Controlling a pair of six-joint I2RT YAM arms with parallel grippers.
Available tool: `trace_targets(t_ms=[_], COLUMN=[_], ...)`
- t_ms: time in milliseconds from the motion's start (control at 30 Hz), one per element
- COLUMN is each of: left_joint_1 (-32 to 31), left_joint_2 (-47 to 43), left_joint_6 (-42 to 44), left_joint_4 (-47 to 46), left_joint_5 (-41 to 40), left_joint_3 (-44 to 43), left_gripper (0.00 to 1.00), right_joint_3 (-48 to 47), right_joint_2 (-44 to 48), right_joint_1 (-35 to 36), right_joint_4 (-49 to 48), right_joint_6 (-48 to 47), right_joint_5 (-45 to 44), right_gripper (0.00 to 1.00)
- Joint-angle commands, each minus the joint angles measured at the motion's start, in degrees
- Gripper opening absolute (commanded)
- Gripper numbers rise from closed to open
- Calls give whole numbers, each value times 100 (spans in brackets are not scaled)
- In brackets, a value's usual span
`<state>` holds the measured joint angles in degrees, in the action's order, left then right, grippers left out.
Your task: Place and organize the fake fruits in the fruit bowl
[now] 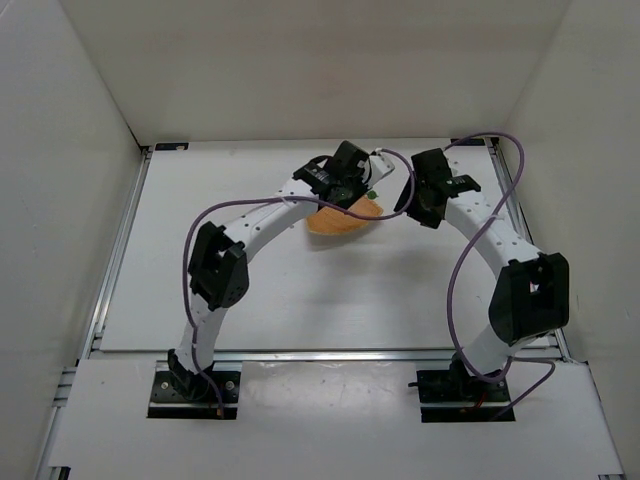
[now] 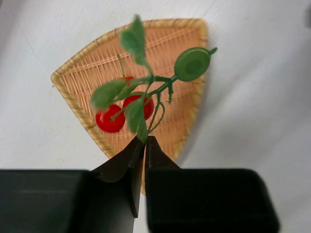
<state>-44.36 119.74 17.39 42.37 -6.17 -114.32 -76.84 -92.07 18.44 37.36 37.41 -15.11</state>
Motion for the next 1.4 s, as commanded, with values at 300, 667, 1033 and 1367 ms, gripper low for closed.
trace_targets(t_ms=[300,667,1033,1367], left_joint_1=[217,2016,5208,6465], left_joint_2=[261,-1488,-3000,-3484], left_joint_6=[29,-701,-992,-1361], left_joint_4=[122,394,799,746], left_joint_5=[-376,-771,642,1557], left_joint_3=[-126,876,3467,4339], left_gripper=[73,100,100,100], right_joint_3=[239,1126,2410,2577], right_joint_2=[664,1638,2756,2888], right_joint_1=[-95,-621,-1465,-1466], right_joint_4=[69,131,183,183], right_joint_6=[65,-49,-313,-252], right_joint_5=[-255,-361,-449,-264], right_gripper=[68,82,94,94])
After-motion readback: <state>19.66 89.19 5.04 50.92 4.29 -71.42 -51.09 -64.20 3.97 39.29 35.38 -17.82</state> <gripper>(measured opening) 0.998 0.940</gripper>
